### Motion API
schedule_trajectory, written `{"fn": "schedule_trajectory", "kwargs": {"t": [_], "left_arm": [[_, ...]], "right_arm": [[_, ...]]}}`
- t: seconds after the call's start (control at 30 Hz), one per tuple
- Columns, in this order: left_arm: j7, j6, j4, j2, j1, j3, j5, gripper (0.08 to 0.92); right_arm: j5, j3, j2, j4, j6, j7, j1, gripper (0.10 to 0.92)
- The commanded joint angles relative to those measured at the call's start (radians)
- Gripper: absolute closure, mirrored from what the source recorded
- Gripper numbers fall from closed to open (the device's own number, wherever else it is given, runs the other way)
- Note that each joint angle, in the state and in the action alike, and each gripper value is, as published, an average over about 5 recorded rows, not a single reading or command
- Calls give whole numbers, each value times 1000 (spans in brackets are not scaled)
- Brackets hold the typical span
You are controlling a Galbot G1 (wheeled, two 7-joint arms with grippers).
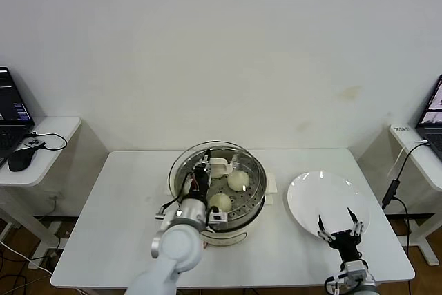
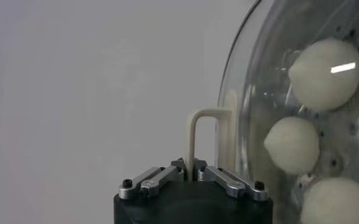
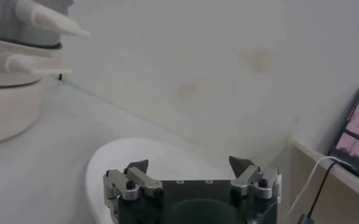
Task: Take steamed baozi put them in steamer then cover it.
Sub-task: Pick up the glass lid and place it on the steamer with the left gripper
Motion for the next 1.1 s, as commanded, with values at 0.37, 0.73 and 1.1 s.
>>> {"fn": "schedule_trajectory", "kwargs": {"t": [0.37,0.73,1.1], "left_arm": [[6,-12,84,-75,-7,22,84,853],[3,-18,80,-85,10,15,79,853],[-2,-34,68,-91,29,10,91,853]], "right_arm": [[0,1,-13,-5,12,-2,-7,203],[-1,0,-16,-1,15,-5,-14,202],[-4,-6,-16,3,16,-8,-19,202]]}}
